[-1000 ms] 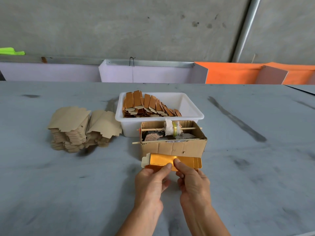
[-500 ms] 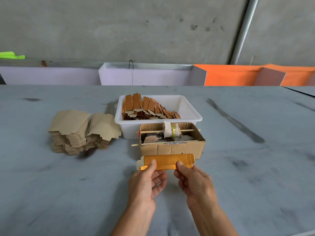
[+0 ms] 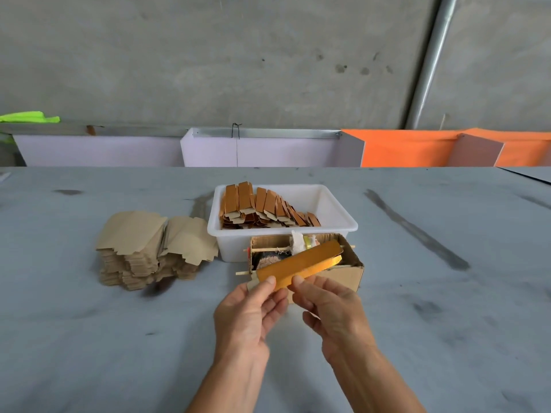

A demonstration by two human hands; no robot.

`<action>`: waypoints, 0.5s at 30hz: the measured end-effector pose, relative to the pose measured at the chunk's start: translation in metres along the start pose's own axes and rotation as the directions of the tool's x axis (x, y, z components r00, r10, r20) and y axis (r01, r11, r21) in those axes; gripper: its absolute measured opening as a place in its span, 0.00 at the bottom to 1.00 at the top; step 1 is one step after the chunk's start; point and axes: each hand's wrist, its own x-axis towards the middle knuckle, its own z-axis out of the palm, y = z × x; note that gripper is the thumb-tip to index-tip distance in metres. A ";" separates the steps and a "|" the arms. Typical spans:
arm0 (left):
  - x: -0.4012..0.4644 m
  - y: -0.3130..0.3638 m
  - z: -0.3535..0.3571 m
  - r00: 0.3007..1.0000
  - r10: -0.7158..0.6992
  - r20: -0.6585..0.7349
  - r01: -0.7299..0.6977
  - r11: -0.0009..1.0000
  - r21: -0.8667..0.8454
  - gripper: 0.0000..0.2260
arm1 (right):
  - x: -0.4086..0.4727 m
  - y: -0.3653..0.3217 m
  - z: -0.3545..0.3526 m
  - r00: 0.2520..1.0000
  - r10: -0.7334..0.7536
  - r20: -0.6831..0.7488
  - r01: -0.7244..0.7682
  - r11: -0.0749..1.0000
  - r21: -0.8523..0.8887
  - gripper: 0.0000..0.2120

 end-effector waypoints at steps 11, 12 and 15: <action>0.028 0.026 0.025 0.997 0.066 -0.027 -0.060 0.982 0.181 0.03 | 0.035 -0.049 0.017 0.997 0.018 0.080 0.000 0.976 -0.216 0.08; 0.032 0.028 0.028 0.996 0.084 -0.019 -0.078 0.972 0.221 0.03 | 0.039 -0.053 0.018 0.996 0.027 0.088 -0.006 0.974 -0.226 0.07; 0.047 0.033 0.036 0.985 0.165 -0.053 -0.145 0.952 0.268 0.04 | 0.052 -0.056 0.027 0.998 -0.007 0.061 0.022 0.969 -0.248 0.03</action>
